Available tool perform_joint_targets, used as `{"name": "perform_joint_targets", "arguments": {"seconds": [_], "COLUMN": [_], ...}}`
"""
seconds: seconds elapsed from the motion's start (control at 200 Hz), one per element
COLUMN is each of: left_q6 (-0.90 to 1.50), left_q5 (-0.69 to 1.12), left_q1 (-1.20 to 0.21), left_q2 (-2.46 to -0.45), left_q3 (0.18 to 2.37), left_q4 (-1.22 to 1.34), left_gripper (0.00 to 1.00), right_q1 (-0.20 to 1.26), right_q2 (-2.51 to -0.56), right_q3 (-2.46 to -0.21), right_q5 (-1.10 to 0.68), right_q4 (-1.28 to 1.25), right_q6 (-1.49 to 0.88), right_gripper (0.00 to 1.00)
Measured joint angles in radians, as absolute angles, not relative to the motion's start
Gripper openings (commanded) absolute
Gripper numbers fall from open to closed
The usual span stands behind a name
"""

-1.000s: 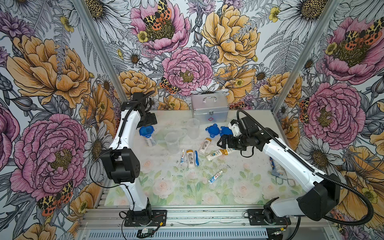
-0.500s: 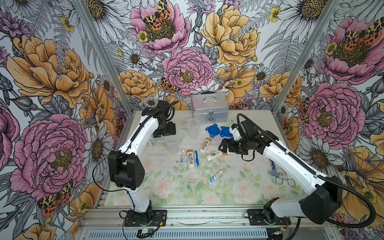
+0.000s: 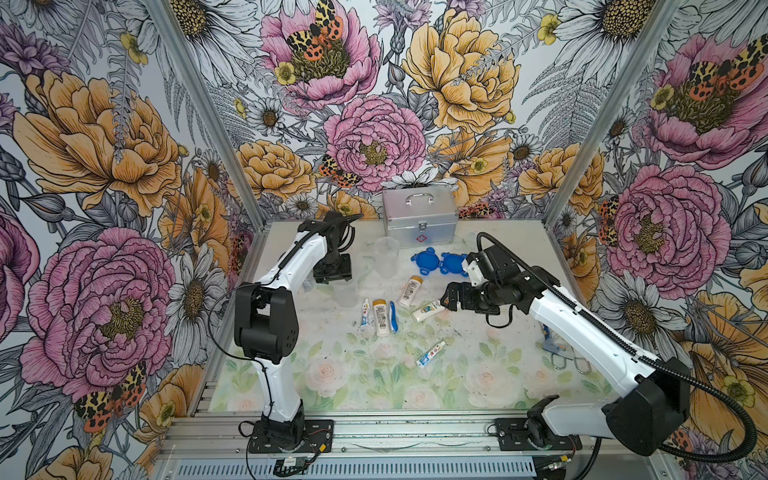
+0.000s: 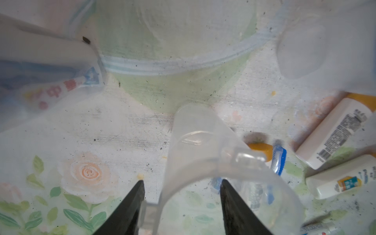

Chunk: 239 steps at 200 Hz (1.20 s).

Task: Pack away toiletry kits
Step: Pick up the container from the center of the board.

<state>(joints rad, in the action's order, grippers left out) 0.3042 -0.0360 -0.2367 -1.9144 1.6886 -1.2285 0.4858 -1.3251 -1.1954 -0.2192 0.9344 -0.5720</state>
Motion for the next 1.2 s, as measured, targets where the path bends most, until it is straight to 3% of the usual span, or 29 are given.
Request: {"name": "perform_joint_targets", "arguments": {"seconds": [0.415, 0.826, 1.196], "left_q6": [0.292, 0.322, 0.591], "left_q5": [-0.045, -0.047, -0.036], "left_q1": [-0.26, -0.331, -0.703], "left_q2": [-1.902, -1.664, -1.412], "left_q3": [1.642, 1.511, 1.297], "left_q4": [-1.219, -1.245, -1.314], "left_gripper": [0.11, 0.07, 0.07], "right_q1": [0.486, 0.488, 0.558], "right_q2": [-1.269, -1.241, -1.271], "right_q3": [-1.155, -1.039, -0.924], "right_q5": [-0.189, -0.142, -0.116], "right_q4": [0.934, 0.93, 0.843], "right_q6": [-0.59, -0.611, -0.678], "right_gripper": [0.99, 1.0, 1.0]}}
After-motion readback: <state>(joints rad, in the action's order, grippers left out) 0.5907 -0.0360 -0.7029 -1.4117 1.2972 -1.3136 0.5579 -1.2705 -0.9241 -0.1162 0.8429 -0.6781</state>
